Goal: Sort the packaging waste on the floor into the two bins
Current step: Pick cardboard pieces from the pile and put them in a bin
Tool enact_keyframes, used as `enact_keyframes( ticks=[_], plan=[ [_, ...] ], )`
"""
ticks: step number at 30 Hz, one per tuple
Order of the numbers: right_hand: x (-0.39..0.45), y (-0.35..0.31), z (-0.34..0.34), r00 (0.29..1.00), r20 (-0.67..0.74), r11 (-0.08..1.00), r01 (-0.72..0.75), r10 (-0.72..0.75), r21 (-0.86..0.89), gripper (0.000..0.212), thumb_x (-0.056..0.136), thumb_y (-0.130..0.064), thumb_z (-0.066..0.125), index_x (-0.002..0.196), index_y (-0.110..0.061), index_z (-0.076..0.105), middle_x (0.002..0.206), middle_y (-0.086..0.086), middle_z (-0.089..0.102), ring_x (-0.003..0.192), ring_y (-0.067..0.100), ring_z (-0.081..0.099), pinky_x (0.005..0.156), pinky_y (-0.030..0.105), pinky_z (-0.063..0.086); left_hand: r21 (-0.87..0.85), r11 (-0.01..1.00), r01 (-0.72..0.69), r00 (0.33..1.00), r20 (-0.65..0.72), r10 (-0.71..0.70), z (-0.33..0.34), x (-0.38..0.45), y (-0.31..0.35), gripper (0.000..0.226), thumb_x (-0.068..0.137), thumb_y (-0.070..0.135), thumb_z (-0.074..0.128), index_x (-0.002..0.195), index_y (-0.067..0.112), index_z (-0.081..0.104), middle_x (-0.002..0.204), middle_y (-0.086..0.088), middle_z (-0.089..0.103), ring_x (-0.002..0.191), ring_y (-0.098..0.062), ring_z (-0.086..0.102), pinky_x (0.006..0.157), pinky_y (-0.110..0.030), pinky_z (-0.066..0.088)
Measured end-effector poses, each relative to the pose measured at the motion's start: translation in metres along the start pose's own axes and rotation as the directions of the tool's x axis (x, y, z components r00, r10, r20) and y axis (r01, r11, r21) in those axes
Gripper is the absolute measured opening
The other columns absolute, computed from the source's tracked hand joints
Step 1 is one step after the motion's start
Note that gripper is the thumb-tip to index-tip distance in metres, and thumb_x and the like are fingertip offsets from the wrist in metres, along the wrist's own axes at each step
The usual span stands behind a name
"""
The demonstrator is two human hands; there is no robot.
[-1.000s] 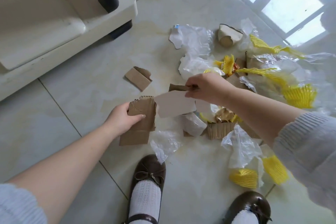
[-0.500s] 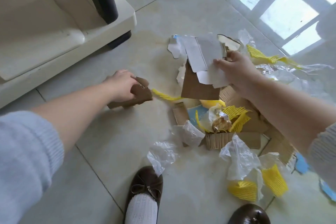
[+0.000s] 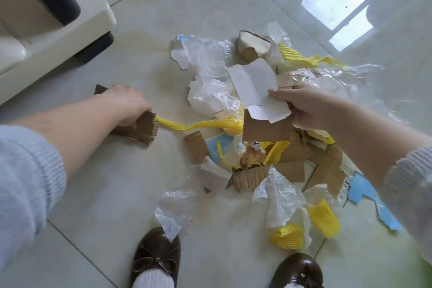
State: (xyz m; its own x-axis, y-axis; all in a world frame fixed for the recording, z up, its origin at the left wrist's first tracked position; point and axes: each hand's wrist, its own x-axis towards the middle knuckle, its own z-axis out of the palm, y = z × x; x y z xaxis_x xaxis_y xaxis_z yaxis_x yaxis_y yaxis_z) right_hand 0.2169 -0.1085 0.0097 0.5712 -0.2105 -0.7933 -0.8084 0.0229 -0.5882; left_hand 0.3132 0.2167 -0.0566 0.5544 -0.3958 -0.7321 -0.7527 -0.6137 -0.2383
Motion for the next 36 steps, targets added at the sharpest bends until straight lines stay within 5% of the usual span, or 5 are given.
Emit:
enact_keyframes(
  ticks=[8, 20, 25, 29, 36],
  plan=[
    [0.029, 0.018, 0.008, 0.984, -0.146, 0.850, 0.010, -0.102, -0.526, 0.036, 0.086, -0.038, 0.063, 0.115, -0.016, 0.060, 0.104, 0.003, 0.063, 0.099, 0.024, 0.062, 0.092, 0.040, 0.052, -0.039, 0.999, 0.006, 1.000, 0.027, -0.005, 0.004, 0.005, -0.003, 0.041, 0.084, 0.040, 0.063, 0.122, 0.032, 0.051, 0.121, 0.002, 0.052, 0.117, -0.021, 0.052, 0.085, -0.029, 0.043],
    [0.020, 0.028, 0.000, 0.974, -0.177, 0.709, -0.023, -0.144, -0.705, 0.040, 0.083, -0.047, 0.063, 0.084, -0.007, 0.059, 0.082, 0.009, 0.056, 0.070, 0.022, 0.050, 0.054, 0.029, 0.033, -0.073, 0.993, 0.090, 0.995, 0.047, -0.087, 0.010, 0.005, -0.004, 0.044, 0.082, 0.042, 0.065, 0.123, 0.032, 0.050, 0.126, 0.002, 0.055, 0.118, -0.022, 0.052, 0.091, -0.033, 0.046],
    [-0.022, 0.013, -0.006, 0.947, -0.212, 0.748, 0.042, -0.240, -0.662, 0.032, 0.085, -0.040, 0.063, 0.085, -0.008, 0.061, 0.074, 0.006, 0.056, 0.063, 0.018, 0.051, 0.052, 0.027, 0.035, -0.122, 0.982, 0.146, 0.986, -0.066, -0.155, 0.012, -0.012, -0.001, 0.032, 0.083, 0.042, 0.063, 0.112, 0.033, 0.053, 0.117, 0.004, 0.061, 0.111, -0.022, 0.056, 0.081, -0.029, 0.044],
    [-0.071, 0.001, -0.020, 0.897, -0.297, 0.823, 0.117, -0.328, -0.556, 0.037, 0.085, -0.042, 0.062, 0.098, -0.007, 0.067, 0.088, 0.009, 0.064, 0.075, 0.023, 0.059, 0.060, 0.028, 0.043, -0.429, 0.891, 0.151, 0.947, -0.195, -0.254, -0.009, -0.040, 0.002, 0.019, 0.078, 0.035, 0.067, 0.091, 0.029, 0.054, 0.100, -0.001, 0.064, 0.097, -0.027, 0.060, 0.074, -0.031, 0.047],
    [-0.165, -0.005, -0.038, 0.745, -0.442, 0.866, 0.414, -0.499, -0.278, 0.024, 0.090, -0.033, 0.059, 0.098, -0.013, 0.068, 0.074, -0.005, 0.063, 0.062, 0.009, 0.057, 0.052, 0.019, 0.044, -0.725, 0.679, -0.117, 0.833, -0.444, -0.330, -0.097, -0.112, 0.028, 0.019, 0.077, 0.031, 0.069, 0.091, 0.025, 0.057, 0.097, -0.006, 0.067, 0.094, -0.031, 0.061, 0.074, -0.034, 0.048]
  ],
)
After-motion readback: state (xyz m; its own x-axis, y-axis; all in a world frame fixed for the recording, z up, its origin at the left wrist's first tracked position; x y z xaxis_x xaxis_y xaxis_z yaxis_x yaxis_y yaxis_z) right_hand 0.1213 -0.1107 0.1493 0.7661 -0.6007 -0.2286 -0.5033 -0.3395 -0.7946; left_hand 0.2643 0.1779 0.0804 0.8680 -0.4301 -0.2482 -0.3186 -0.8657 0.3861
